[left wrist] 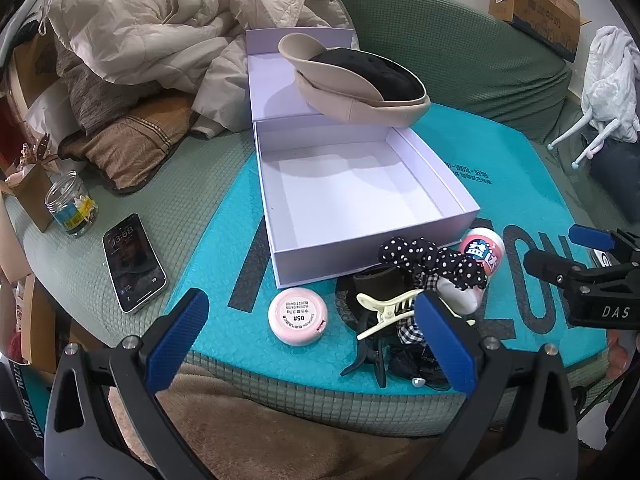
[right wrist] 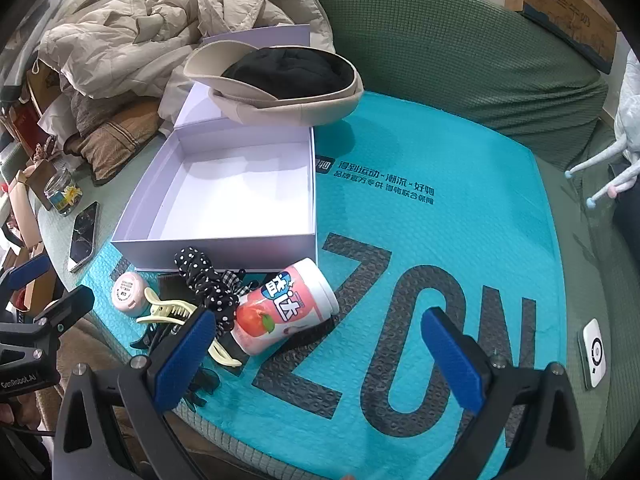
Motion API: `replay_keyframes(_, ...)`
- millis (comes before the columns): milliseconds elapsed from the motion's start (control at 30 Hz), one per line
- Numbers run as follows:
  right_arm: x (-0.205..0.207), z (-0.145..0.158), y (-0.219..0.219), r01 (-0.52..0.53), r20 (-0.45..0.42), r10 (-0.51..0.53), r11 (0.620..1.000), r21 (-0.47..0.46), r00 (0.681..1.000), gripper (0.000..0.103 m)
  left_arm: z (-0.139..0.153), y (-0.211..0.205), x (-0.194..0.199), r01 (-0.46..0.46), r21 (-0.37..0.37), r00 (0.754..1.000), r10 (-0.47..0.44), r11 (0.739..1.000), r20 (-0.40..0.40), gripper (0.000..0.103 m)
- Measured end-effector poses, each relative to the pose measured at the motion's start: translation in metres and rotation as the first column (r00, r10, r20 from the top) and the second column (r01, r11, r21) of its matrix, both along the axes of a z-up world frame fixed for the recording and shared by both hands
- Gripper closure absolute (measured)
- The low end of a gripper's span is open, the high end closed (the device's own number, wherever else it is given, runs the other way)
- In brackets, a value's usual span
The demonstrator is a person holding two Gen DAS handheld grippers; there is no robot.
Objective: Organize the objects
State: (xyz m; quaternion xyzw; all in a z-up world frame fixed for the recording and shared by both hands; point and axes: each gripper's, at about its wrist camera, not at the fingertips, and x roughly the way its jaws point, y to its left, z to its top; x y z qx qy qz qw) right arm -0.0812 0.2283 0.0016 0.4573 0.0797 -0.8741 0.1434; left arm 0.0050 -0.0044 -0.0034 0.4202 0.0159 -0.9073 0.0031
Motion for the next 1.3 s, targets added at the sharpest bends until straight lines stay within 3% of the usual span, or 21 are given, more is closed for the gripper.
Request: replay_keyframes(1300, -0.0019, -0.0015, -0.0014, -0.006, 0.007, 0.006, 1.0, 0.008, 1.0, 0.0, -0.0031, 0.0052, 0.0019, 0.012, 0.012, 1.0, -0.012, 1.0, 0.01, 0.0)
